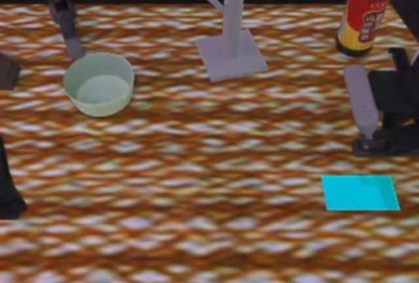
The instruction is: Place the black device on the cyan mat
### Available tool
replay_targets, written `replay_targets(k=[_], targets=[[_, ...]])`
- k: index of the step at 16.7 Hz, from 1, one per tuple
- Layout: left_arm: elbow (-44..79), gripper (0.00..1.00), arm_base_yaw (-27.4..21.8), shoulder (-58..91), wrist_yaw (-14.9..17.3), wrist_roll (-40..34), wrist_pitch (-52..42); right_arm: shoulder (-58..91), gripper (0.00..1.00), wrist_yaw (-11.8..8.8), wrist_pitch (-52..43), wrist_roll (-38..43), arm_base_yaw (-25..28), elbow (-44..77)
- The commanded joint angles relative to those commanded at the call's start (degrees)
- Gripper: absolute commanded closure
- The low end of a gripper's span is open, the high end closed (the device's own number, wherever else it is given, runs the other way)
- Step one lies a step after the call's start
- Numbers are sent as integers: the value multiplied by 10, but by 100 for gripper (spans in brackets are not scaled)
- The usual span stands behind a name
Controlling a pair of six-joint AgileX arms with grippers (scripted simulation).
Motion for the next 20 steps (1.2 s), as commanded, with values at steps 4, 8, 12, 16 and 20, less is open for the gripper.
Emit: replay_targets(k=[4,8,12,16,20], targets=[[0,0,0,0,0,0,0,2,100,1,-2,0,3,1],[0,0,0,0,0,0,0,16,100,1,39,5,4,-24],[0,0,0,0,0,0,0,56,100,1,142,11,8,-85],[0,0,0,0,0,0,0,86,100,1,216,13,12,-128],[0,0,0,0,0,0,0,88,100,1,220,14,12,-131]])
